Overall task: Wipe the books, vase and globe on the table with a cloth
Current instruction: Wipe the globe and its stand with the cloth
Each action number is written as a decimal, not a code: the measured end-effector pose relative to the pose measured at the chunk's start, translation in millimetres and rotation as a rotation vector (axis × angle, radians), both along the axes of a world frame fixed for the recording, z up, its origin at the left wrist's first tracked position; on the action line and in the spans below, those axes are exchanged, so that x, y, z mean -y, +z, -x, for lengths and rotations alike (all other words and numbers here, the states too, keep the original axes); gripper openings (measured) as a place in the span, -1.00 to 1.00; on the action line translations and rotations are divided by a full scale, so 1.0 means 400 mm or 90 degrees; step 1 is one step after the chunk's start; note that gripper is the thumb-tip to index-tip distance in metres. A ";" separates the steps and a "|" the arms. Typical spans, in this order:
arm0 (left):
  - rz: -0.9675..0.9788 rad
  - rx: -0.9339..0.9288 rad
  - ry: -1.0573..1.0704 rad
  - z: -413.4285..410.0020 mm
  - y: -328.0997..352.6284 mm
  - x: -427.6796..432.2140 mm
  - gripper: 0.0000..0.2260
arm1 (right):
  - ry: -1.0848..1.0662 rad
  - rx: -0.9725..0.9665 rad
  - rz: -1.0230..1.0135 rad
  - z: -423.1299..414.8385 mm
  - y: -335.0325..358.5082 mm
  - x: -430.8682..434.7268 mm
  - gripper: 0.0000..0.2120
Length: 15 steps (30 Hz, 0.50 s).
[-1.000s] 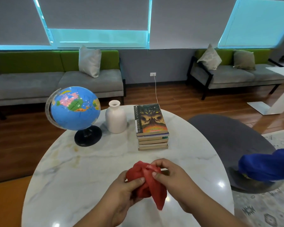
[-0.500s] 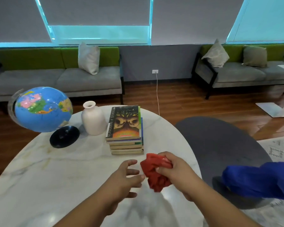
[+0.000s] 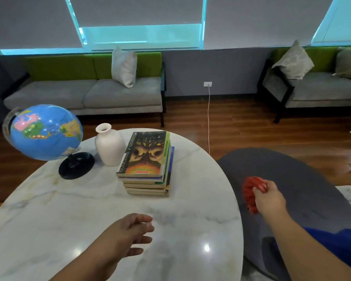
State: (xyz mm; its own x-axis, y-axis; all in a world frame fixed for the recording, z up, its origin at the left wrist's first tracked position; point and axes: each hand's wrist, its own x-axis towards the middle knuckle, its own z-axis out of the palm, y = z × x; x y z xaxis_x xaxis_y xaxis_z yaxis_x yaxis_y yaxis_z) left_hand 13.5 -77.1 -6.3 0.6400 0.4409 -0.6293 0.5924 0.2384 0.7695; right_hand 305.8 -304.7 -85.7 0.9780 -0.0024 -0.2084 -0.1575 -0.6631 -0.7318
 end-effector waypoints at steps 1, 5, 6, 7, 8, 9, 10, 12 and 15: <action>0.000 -0.001 0.002 -0.004 -0.001 0.001 -0.57 | 0.001 -0.022 0.029 -0.009 -0.020 0.004 -0.70; -0.005 -0.006 0.020 -0.012 -0.009 0.003 -0.58 | 0.016 -0.097 0.107 -0.034 -0.081 0.016 -0.68; -0.007 -0.006 0.023 -0.012 -0.010 0.002 -0.58 | 0.018 -0.110 0.107 -0.039 -0.092 0.017 -0.68; -0.009 -0.004 0.021 -0.011 -0.010 0.003 -0.58 | 0.018 -0.127 0.106 -0.039 -0.098 0.020 -0.68; -0.010 -0.002 0.020 -0.010 -0.011 0.000 -0.58 | 0.029 -0.140 0.110 -0.043 -0.110 0.022 -0.69; -0.015 0.002 0.019 -0.009 -0.010 -0.002 -0.58 | 0.043 -0.148 0.120 -0.039 -0.113 0.024 -0.70; -0.024 0.009 0.021 -0.009 -0.010 -0.005 -0.58 | 0.059 -0.151 0.130 -0.040 -0.125 0.026 -0.70; -0.025 0.007 0.028 -0.010 -0.013 -0.013 -0.59 | 0.070 -0.160 0.133 -0.037 -0.132 0.029 -0.66; -0.035 0.003 0.017 -0.017 -0.015 -0.029 -0.65 | 0.105 -0.161 0.151 -0.033 -0.132 0.026 -0.56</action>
